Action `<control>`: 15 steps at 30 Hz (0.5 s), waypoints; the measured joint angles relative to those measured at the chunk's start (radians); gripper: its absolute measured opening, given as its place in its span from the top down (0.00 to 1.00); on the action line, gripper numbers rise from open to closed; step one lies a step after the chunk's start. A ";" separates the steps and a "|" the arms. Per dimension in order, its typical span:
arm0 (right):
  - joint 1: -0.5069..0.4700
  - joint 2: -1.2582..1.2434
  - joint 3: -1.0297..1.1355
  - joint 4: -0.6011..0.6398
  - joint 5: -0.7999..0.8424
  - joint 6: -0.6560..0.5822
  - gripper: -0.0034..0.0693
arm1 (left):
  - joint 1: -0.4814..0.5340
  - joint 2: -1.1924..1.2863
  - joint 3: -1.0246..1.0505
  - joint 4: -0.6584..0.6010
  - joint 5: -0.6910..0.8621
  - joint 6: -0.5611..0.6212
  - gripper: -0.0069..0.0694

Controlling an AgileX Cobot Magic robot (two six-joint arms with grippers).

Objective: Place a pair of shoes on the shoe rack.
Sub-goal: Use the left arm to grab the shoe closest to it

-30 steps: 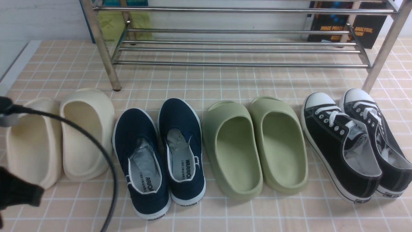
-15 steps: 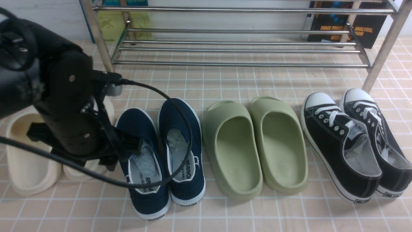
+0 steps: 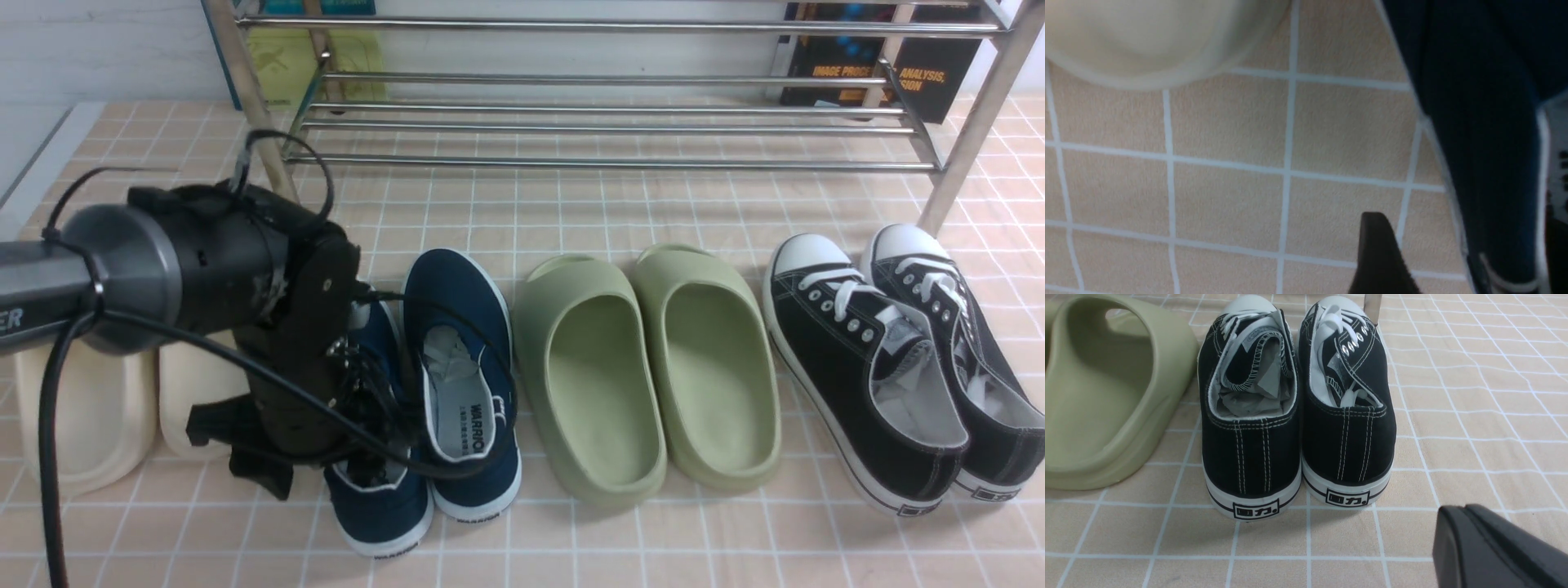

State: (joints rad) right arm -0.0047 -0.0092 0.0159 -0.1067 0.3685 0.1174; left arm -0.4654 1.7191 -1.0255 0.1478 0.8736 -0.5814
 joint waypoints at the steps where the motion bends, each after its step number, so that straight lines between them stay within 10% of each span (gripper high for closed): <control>1: 0.000 0.000 0.000 0.000 0.000 0.000 0.96 | 0.000 -0.002 0.004 -0.002 -0.003 -0.002 0.37; 7: 0.000 0.000 0.000 0.000 0.000 0.000 0.96 | -0.002 -0.071 0.107 -0.015 -0.117 -0.009 0.83; 15: 0.000 0.000 0.000 0.000 0.000 0.000 0.95 | -0.001 -0.171 0.063 -0.002 0.000 0.036 0.86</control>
State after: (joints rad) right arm -0.0047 -0.0092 0.0159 -0.1067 0.3685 0.1174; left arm -0.4664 1.5480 -0.9621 0.1454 0.8738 -0.5454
